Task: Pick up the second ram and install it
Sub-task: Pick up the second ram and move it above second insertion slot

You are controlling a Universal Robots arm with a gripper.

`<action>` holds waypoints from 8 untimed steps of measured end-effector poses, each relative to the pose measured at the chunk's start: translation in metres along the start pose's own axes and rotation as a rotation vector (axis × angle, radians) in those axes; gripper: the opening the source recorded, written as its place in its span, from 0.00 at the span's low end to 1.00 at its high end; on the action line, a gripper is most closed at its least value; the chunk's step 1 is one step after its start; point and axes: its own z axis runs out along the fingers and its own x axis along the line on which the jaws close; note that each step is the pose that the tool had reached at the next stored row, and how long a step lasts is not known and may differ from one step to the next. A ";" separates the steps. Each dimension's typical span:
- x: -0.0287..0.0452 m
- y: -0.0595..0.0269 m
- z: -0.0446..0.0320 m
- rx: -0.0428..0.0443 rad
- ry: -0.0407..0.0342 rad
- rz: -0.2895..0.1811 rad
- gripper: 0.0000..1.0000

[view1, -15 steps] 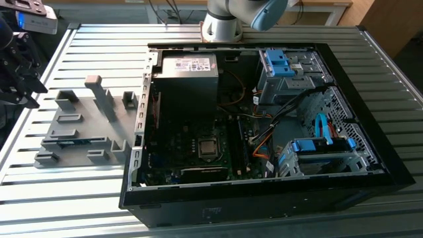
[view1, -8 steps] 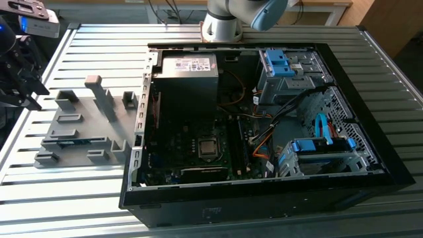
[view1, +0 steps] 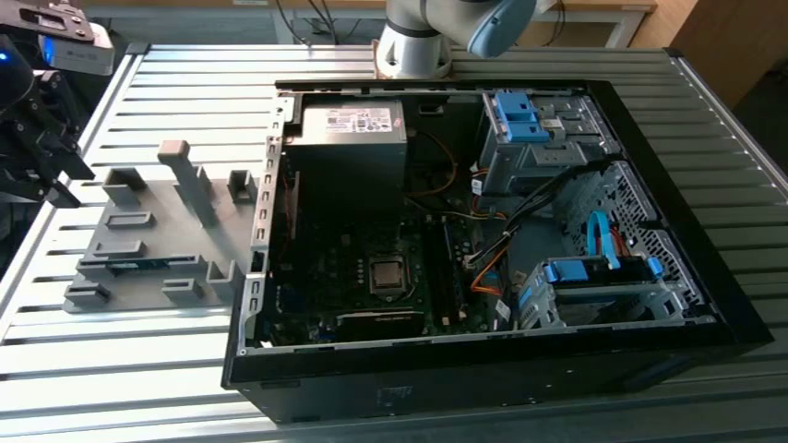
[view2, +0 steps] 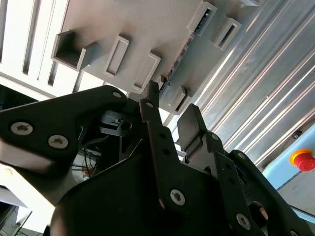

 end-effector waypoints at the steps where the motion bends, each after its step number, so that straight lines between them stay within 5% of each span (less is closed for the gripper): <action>1: 0.0000 0.0000 0.0005 0.0000 0.0000 0.000 0.43; 8: 0.0001 -0.0001 0.0040 0.0000 0.0000 0.000 0.43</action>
